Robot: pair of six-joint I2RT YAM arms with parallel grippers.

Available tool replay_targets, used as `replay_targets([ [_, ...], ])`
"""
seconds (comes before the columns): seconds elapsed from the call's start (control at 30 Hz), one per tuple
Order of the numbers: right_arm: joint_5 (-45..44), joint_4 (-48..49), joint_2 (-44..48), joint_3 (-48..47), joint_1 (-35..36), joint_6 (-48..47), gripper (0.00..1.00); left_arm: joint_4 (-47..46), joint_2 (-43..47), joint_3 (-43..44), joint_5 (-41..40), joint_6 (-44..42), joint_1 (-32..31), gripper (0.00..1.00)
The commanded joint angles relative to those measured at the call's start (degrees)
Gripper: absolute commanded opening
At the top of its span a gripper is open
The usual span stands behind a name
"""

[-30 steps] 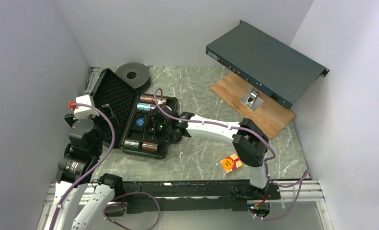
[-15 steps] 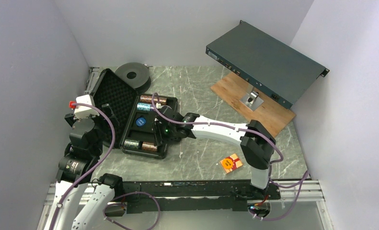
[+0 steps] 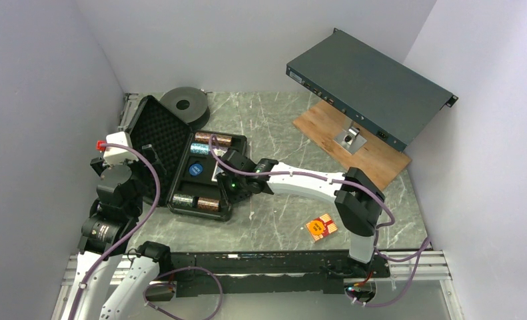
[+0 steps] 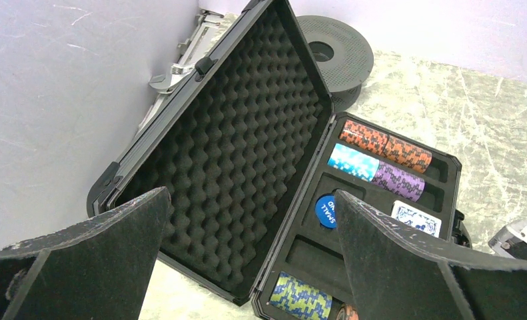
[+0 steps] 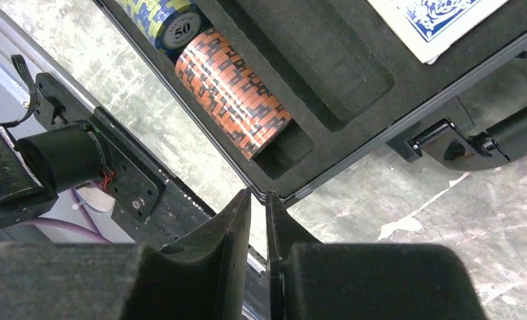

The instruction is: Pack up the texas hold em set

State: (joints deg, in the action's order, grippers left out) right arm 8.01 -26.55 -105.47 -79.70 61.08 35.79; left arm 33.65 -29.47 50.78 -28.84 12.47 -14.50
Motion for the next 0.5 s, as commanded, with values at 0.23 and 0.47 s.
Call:
replay_targets([
  [0.23,2.28,0.78,-3.39,-4.23,0.35,-1.81,0.11,-2.0,0.03,-0.07,0.7,-1.22,-0.26,1.0],
  [0.47,3.2,0.71,-5.51,-5.99,0.36,-2.12,0.1,-1.92,-0.07,0.02,0.89,-1.18,-0.26,1.0],
])
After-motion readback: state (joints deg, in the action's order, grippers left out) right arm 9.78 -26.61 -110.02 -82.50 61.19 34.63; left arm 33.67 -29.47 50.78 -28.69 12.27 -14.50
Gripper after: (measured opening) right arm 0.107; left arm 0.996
